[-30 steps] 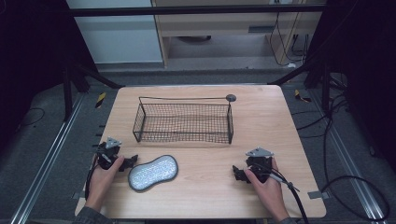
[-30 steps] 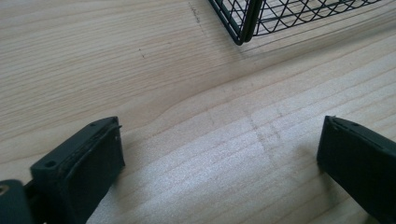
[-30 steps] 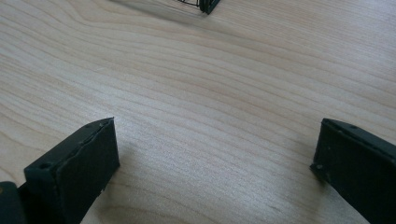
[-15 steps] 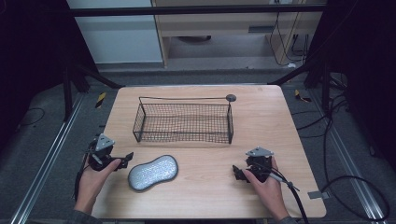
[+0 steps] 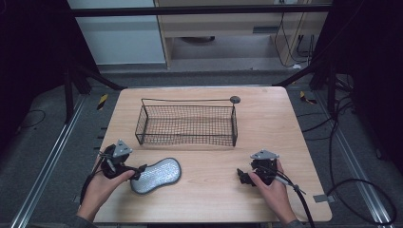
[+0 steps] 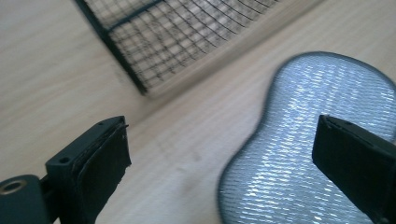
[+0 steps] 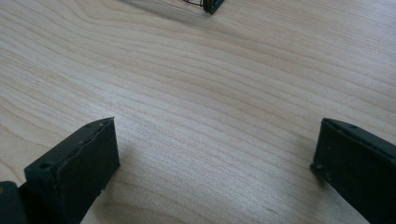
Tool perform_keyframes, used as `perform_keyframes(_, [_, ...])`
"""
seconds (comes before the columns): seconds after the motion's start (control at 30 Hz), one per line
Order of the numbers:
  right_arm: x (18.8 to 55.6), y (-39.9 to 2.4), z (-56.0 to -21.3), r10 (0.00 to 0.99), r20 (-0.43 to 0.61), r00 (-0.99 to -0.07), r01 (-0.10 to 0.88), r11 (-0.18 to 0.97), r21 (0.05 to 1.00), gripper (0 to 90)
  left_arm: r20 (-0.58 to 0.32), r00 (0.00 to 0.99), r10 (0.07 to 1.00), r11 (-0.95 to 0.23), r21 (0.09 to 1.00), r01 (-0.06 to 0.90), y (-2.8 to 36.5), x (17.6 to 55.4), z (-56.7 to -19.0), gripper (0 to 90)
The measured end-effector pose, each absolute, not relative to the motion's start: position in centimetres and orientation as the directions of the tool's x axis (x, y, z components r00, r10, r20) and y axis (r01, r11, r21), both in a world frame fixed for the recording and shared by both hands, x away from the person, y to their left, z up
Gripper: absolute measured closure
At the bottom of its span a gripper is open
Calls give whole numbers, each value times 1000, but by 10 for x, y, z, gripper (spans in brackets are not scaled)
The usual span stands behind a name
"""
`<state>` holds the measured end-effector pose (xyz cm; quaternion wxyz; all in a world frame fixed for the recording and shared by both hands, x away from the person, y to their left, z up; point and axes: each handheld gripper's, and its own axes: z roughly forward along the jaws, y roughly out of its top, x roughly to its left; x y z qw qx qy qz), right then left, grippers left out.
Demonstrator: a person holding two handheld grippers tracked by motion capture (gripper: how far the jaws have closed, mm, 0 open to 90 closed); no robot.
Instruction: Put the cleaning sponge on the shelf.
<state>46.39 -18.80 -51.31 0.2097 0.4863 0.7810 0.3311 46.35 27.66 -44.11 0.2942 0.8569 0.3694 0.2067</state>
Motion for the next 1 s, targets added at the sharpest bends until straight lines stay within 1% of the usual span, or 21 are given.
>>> perform_keyframes(0.07, [464, -188, -513, 898, -6, -441, 620, 309, 722, 4, 141, 673, 727, -594, 620, 512, 267, 461, -444, 33])
perform_keyframes(0.17, [464, -188, -513, 897, -6, -441, 620, 310, 721, 4, 144, 681, 718, -606, 610, 510, 263, 461, -444, 32])
perform_keyframes(0.2, [464, -188, -513, 897, -6, -442, 619, 311, 721, 4, 165, 670, 724, -616, 592, 520, 257, 462, -443, 29])
perform_keyframes(0.27, [464, -188, -513, 897, -5, -442, 620, 310, 721, 4, 175, 675, 717, -630, 577, 520, 254, 463, -442, 32])
perform_keyframes(0.37, [464, -188, -513, 895, -7, -446, 618, 313, 721, 4, 190, 714, 674, -672, 559, 485, 247, 465, -435, 32])
perform_keyframes(0.43, [464, -188, -513, 895, -6, -446, 618, 313, 721, 4, 188, 726, 661, -680, 558, 475, 245, 466, -433, 33])
perform_keyframes(0.53, [464, -188, -513, 895, -6, -446, 618, 312, 721, 4, 192, 756, 626, -718, 520, 462, 240, 470, -430, 45])
perform_keyframes(0.7, [464, -188, -513, 895, -5, -445, 618, 312, 722, 4, 162, 777, 608, -729, 502, 465, 236, 474, -427, 51])
perform_keyframes(0.9, [465, -188, -513, 895, -5, -446, 618, 312, 721, 4, 177, 786, 593, -740, 503, 446, 233, 474, -425, 43])
perform_keyframes(1.0, [464, -188, -513, 895, -5, -445, 618, 311, 722, 4, 178, 804, 567, -763, 481, 432, 231, 473, -425, 36])
